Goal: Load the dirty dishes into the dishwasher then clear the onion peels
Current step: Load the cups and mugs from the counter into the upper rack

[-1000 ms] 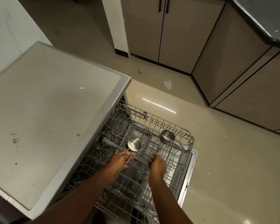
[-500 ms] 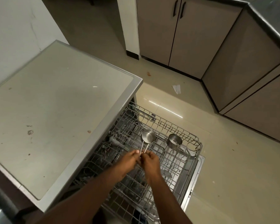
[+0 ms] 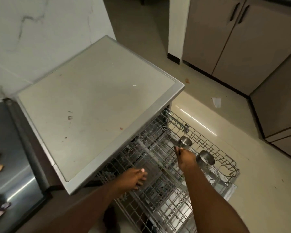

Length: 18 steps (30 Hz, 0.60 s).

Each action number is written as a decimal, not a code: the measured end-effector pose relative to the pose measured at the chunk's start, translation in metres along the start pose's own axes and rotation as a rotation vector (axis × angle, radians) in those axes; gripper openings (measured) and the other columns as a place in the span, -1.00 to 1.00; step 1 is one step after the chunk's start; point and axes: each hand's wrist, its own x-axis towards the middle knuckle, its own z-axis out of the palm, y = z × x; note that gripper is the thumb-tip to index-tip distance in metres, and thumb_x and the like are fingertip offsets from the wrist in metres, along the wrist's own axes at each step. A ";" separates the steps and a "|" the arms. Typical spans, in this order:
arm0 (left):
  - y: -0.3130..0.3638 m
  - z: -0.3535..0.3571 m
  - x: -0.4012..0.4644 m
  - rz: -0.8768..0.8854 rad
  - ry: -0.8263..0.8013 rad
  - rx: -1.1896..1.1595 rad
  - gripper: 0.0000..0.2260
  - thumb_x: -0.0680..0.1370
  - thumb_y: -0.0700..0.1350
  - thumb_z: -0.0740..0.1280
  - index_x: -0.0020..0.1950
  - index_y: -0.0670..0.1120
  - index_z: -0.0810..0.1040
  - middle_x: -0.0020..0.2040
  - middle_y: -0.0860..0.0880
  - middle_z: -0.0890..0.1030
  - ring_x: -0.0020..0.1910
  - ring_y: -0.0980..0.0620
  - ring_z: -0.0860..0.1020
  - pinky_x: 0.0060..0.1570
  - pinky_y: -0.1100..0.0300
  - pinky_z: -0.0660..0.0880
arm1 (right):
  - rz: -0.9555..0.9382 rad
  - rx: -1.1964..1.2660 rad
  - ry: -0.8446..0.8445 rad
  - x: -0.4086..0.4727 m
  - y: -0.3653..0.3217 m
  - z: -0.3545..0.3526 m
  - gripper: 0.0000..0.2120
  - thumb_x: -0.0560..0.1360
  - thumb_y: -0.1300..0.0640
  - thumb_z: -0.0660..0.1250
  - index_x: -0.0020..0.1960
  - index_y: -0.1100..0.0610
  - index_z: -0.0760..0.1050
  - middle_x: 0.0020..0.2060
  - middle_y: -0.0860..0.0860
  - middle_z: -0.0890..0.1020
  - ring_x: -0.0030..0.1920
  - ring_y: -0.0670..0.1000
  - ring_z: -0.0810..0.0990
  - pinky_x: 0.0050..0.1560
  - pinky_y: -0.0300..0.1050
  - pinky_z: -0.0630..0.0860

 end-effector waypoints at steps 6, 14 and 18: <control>-0.013 -0.017 -0.012 0.003 0.030 0.006 -0.69 0.76 0.07 0.11 0.28 -0.03 0.57 0.20 -0.03 0.65 0.10 0.01 0.63 -0.09 0.26 0.54 | 0.069 0.166 -0.003 0.007 0.008 0.011 -0.73 0.62 0.39 0.33 0.32 0.39 0.52 0.00 0.26 0.70 -0.10 0.04 0.73 -0.24 -0.15 0.70; -0.025 -0.017 -0.018 0.002 0.033 0.039 -0.71 0.74 0.13 0.13 0.22 0.06 0.58 0.18 0.02 0.66 0.14 0.04 0.64 -0.02 0.23 0.54 | 0.039 0.152 -0.013 0.004 0.021 0.001 -0.76 0.60 0.26 0.40 0.25 0.28 0.56 0.07 0.20 0.69 -0.03 0.05 0.75 -0.16 -0.12 0.72; -0.025 -0.011 -0.020 0.014 0.008 0.043 -0.68 0.74 0.13 0.12 0.26 0.02 0.58 0.21 0.00 0.65 0.16 0.03 0.63 0.06 0.17 0.56 | 0.007 0.092 -0.007 -0.012 0.037 -0.005 -0.82 0.65 0.22 0.34 0.20 0.29 0.57 0.05 0.19 0.70 0.00 0.09 0.75 0.00 -0.06 0.72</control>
